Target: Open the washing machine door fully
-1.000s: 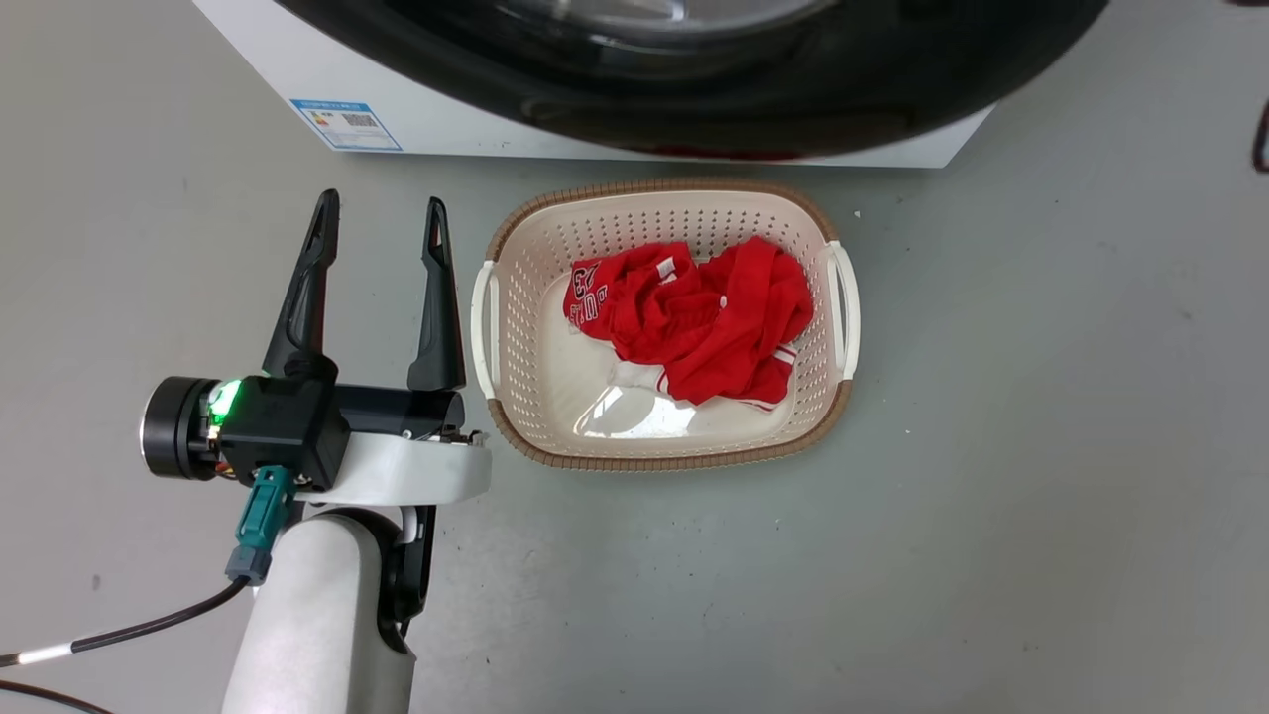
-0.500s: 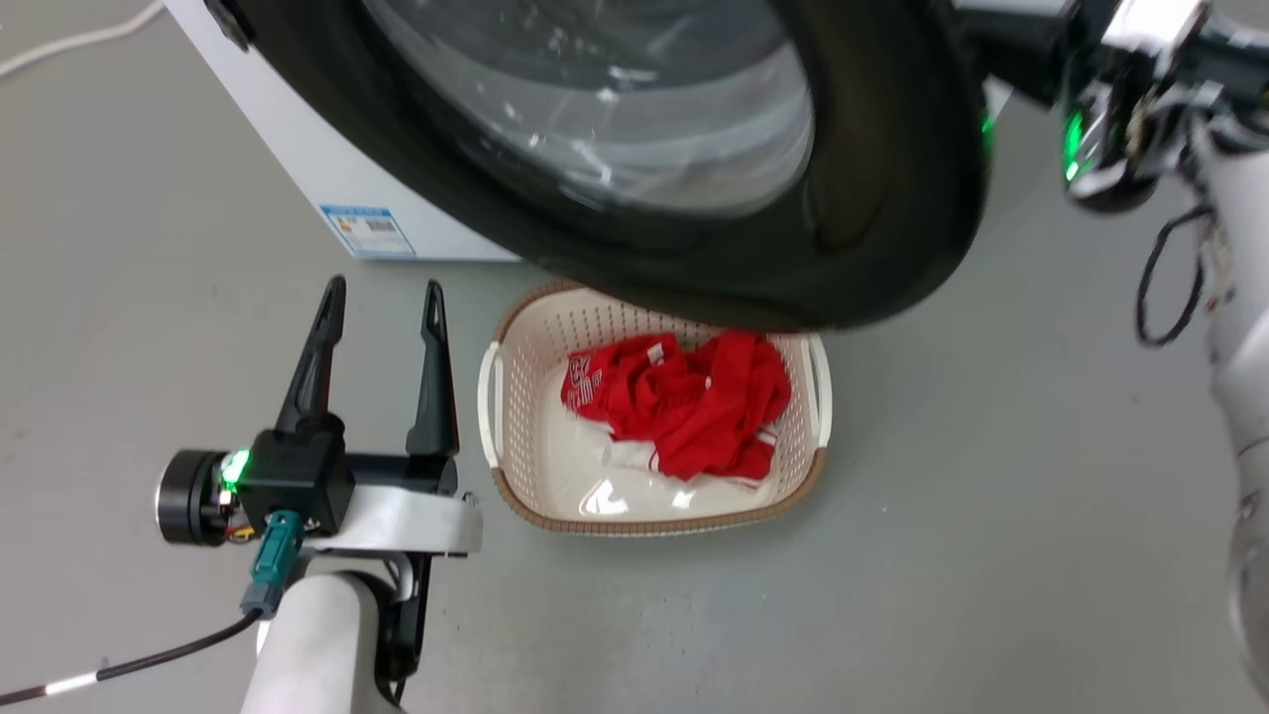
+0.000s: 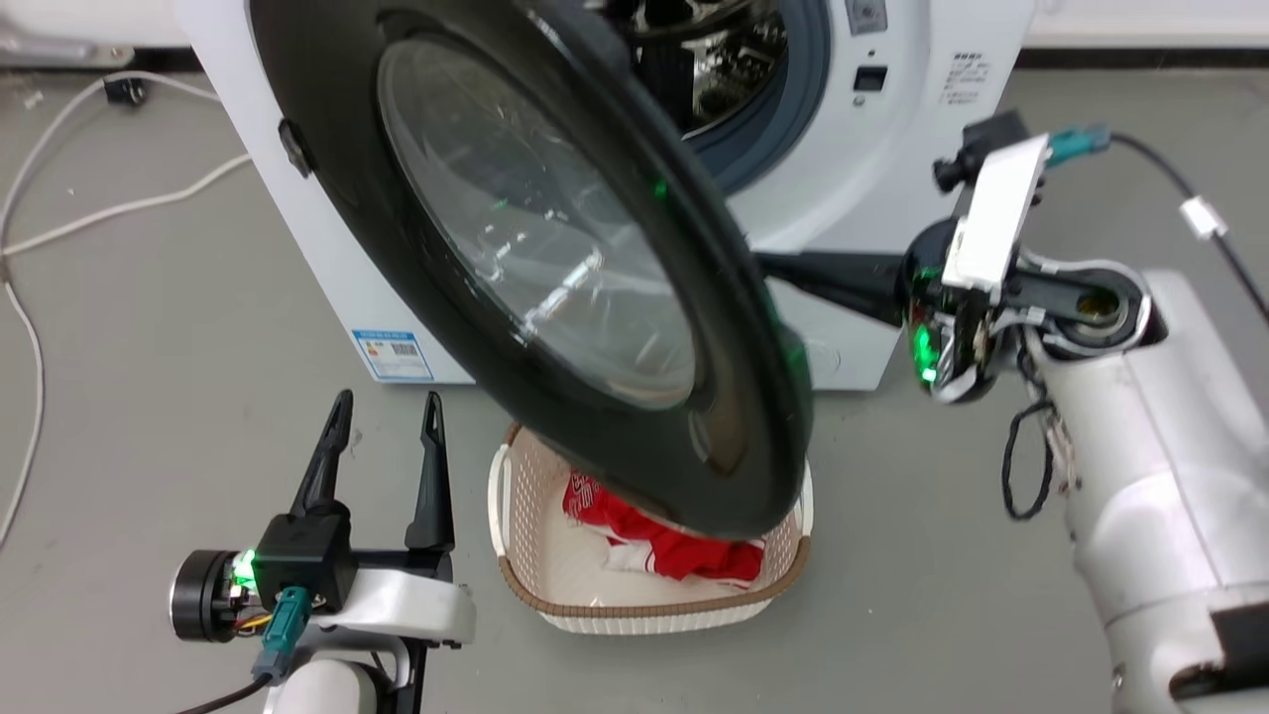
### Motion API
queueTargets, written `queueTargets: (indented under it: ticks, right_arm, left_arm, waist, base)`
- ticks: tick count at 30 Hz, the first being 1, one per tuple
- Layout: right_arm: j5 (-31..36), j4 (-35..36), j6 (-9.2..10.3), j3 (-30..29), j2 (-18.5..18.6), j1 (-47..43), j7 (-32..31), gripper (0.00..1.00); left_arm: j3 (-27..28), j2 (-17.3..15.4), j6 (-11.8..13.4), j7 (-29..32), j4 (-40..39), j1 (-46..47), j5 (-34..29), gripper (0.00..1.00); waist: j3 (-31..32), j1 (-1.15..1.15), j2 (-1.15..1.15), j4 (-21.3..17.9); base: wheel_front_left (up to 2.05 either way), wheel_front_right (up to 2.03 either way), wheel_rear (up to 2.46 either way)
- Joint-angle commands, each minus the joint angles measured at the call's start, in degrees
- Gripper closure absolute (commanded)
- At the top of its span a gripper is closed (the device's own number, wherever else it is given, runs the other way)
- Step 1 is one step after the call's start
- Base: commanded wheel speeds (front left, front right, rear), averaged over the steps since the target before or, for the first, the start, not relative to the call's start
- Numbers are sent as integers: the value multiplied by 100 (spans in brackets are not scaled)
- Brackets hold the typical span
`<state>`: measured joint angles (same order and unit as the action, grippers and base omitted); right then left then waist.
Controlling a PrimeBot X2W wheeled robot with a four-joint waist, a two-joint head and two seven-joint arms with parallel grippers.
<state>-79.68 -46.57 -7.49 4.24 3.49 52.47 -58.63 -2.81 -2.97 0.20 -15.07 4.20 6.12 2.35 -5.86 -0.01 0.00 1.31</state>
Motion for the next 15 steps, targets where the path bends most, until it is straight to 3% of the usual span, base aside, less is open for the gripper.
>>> queueTargets:
  ticks: [1,5,15]
  right_arm:
    - [-88,54,0,33,-38,-174,-61,100]
    - [-305,333,0,355,-84,-566,-91,100]
    - [-1055,882,0,1590,-73,-1102,623,100]
  left_arm:
    - [16,-2,-11,-15,19,-52,13,0]
    - [3,-1,-32,-15,38,-146,31,0]
    - [-73,6,-39,-15,74,-243,63,0]
  waist:
    - [102,1,0,1]
    - [241,1,0,18]
    - [380,1,0,66]
  base:
    - [0,0,0]
    - [0,0,0]
    - [0,0,0]
